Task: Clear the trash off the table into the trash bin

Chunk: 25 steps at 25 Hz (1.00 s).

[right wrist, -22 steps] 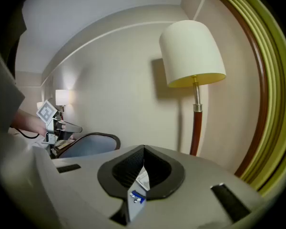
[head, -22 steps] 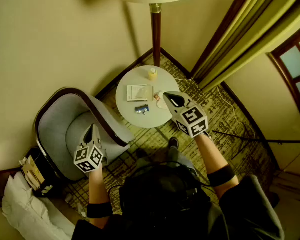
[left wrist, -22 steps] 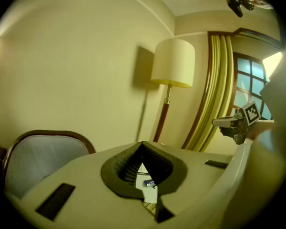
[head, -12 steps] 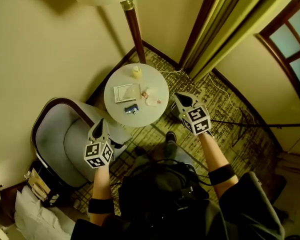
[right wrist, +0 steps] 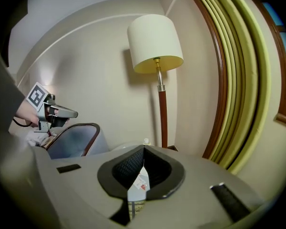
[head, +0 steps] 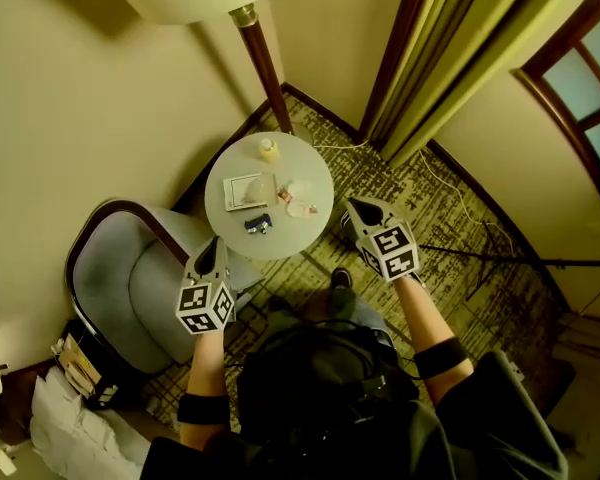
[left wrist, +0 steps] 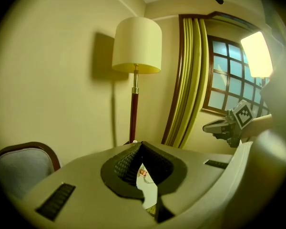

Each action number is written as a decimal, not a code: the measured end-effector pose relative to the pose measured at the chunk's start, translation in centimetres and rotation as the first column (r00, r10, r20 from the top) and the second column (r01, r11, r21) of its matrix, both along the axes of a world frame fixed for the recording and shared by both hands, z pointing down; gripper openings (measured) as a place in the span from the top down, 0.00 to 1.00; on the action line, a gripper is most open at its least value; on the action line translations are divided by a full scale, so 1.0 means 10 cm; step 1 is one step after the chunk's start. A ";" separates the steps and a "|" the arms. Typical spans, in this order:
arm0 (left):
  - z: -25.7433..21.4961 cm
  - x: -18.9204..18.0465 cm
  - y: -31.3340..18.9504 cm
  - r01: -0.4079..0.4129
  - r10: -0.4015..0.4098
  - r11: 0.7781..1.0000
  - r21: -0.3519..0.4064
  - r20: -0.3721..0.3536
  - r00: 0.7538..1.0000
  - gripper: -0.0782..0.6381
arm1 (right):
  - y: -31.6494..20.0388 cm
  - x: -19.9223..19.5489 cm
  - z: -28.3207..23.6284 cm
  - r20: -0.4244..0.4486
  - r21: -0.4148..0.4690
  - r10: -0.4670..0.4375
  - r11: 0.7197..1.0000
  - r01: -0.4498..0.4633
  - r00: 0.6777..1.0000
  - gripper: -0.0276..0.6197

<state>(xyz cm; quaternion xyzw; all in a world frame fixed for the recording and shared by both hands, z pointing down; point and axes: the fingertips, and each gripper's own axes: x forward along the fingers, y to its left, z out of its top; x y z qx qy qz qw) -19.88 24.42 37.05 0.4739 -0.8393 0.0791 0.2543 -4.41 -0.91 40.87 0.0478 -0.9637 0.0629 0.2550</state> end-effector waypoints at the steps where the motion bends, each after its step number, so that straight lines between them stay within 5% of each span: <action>1: 0.00 0.02 -0.04 0.003 -0.003 1.000 0.001 0.006 1.000 0.88 | -0.01 0.00 0.00 0.003 -0.003 -0.009 1.000 0.009 1.000 0.96; 10: 0.28 -0.01 -0.53 -0.004 0.004 1.000 0.008 -0.007 1.000 0.88 | -0.08 -0.07 0.27 -0.014 -0.069 -0.044 0.997 0.043 0.999 0.96; 16: 0.89 -0.41 -1.15 -0.126 0.127 0.992 0.026 -0.025 0.992 0.59 | -0.17 -0.16 0.60 -0.053 -0.100 0.046 0.994 -0.051 0.998 0.96; 21: 1.67 -0.88 -1.60 -0.145 0.145 0.989 0.007 -0.001 0.989 0.30 | -0.20 -0.18 0.97 -0.066 -0.125 0.125 0.983 -0.133 0.990 0.95; 25: 2.21 -1.08 -2.00 -0.186 0.186 0.982 -0.025 -0.002 0.982 0.20 | -0.22 -0.16 1.35 -0.065 -0.139 0.185 0.971 -0.193 0.981 0.96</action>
